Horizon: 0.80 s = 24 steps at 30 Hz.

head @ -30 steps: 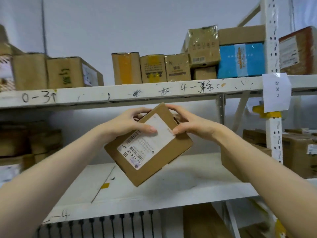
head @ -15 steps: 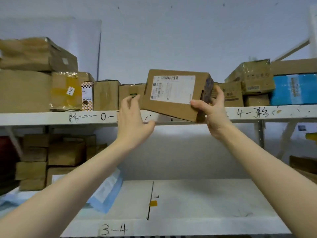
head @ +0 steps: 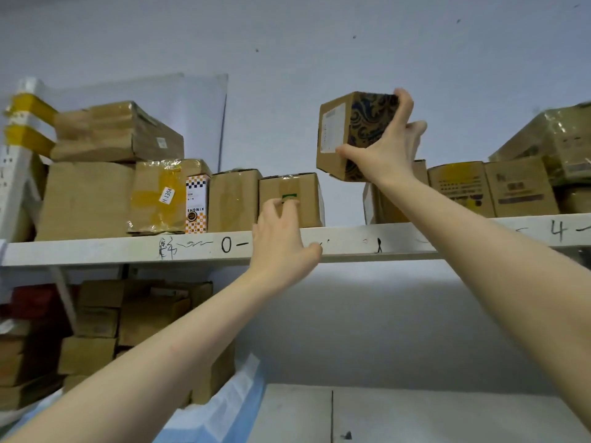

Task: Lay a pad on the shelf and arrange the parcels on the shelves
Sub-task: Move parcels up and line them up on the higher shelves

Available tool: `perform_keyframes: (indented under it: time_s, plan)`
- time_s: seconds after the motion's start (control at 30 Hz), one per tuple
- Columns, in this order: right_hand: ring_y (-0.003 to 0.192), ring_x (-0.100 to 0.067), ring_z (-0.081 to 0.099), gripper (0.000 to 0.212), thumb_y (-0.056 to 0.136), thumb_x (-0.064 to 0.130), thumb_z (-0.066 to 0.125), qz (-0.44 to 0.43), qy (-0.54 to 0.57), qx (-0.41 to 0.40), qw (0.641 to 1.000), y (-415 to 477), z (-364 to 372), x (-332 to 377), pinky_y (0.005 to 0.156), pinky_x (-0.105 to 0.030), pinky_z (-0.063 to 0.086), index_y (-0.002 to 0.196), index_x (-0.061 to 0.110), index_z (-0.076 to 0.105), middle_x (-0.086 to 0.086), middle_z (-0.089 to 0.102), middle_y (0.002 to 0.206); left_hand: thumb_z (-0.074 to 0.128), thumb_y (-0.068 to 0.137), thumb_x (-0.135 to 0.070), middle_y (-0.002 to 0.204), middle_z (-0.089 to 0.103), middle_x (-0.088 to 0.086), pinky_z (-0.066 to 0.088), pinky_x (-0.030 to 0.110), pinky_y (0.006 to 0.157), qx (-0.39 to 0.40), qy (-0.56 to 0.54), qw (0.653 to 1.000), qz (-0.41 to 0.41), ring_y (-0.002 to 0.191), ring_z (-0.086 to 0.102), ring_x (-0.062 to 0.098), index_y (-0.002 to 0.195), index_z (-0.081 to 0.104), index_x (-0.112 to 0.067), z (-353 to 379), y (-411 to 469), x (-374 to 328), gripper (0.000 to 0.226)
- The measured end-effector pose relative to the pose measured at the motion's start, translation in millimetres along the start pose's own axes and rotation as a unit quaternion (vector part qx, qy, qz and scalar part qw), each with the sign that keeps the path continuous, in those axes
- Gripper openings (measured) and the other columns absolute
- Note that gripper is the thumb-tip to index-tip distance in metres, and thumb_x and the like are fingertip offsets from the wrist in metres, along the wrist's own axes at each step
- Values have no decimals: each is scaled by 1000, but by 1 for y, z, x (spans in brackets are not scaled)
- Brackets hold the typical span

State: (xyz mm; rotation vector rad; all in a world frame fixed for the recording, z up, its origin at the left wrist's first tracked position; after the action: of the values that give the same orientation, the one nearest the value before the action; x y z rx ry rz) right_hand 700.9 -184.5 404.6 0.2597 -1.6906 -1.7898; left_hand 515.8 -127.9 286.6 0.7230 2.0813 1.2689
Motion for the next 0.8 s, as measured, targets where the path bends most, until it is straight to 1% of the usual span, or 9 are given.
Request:
perform_keyframes:
  time_s: [0.1, 0.17, 0.27, 0.37, 0.47, 0.53, 0.57, 0.7, 0.8]
  plan:
    - [116, -32, 39, 101, 60, 39, 82, -23, -60, -16, 998, 10, 26, -2, 86, -29, 41, 137, 23, 20, -12, 27, 126, 65, 78, -26, 144, 23, 5, 29, 44, 112, -3, -4, 1000, 15, 136, 25, 26, 138, 34, -15, 8, 7, 5, 68]
    - [113, -31, 46, 101, 59, 49, 81, -32, -153, -26, 987, 13, 39, -3, 86, -34, 48, 135, 20, 22, -11, 29, 126, 64, 78, -27, 144, 23, 5, 27, 42, 113, -3, -2, 1000, 27, 136, 24, 25, 138, 34, -16, 11, 10, 6, 68]
    - [109, -30, 53, 102, 58, 57, 78, -44, -272, -34, 961, 12, 55, -9, 90, -39, 42, 135, 20, 23, -10, 33, 128, 64, 78, -27, 144, 22, 5, 27, 42, 113, -7, -22, 999, 35, 137, 23, 24, 137, 34, -17, 15, 15, 11, 67]
    - [110, -30, 54, 104, 59, 64, 76, -28, -317, -3, 948, 4, 72, -29, 87, -38, 43, 135, 19, 22, -12, 36, 128, 64, 78, -27, 143, 22, 4, 28, 40, 112, -3, -32, 998, 53, 136, 24, 23, 136, 35, -18, 19, 17, 14, 65]
    - [115, -32, 51, 96, 70, 74, 62, -6, -368, 49, 929, -7, 88, -53, 87, -41, 43, 136, 14, 27, -14, 40, 131, 63, 78, -25, 143, 23, 7, 25, 38, 113, 1, -42, 997, 71, 137, 22, 25, 135, 37, -15, 24, 16, 16, 64]
    - [122, -33, 44, 79, 84, 69, 49, -9, -399, 69, 914, -11, 92, -62, 90, -42, 41, 136, 12, 34, -17, 42, 134, 63, 78, -23, 142, 24, 8, 24, 38, 112, 2, -53, 995, 80, 137, 22, 26, 134, 38, -14, 27, 14, 15, 62]
    - [123, -34, 42, 71, 87, 64, 47, -18, -410, 75, 909, -12, 94, -63, 91, -43, 40, 136, 12, 36, -17, 42, 134, 63, 78, -22, 141, 24, 9, 24, 37, 112, 6, -58, 995, 86, 138, 21, 26, 133, 39, -13, 30, 14, 16, 61]
    - [128, -34, 34, 66, 88, 52, 54, -30, -431, 118, 894, -11, 96, -63, 96, -43, 38, 139, 13, 35, -18, 36, 137, 59, 75, -30, 143, 23, 10, 25, 40, 113, 23, -79, 993, 82, 139, 20, 26, 133, 39, -15, 41, 13, 17, 63]
    - [125, -33, 36, 57, 88, 40, 56, -35, -401, 94, 910, -17, 86, -56, 94, -42, 39, 134, 12, 39, -16, 38, 134, 59, 75, -32, 143, 22, 8, 25, 42, 112, 39, -94, 991, 89, 139, 20, 25, 133, 38, -16, 50, 9, 13, 64]
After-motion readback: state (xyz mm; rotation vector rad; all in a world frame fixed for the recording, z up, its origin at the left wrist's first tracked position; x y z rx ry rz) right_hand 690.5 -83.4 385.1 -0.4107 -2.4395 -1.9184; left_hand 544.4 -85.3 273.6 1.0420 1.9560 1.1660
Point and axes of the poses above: each hand's wrist, its own y-axis towards the middle knuckle, its own z-axis out of the palm, x = y × z, the point moved 10 cm from there along y, towards the middle knuckle
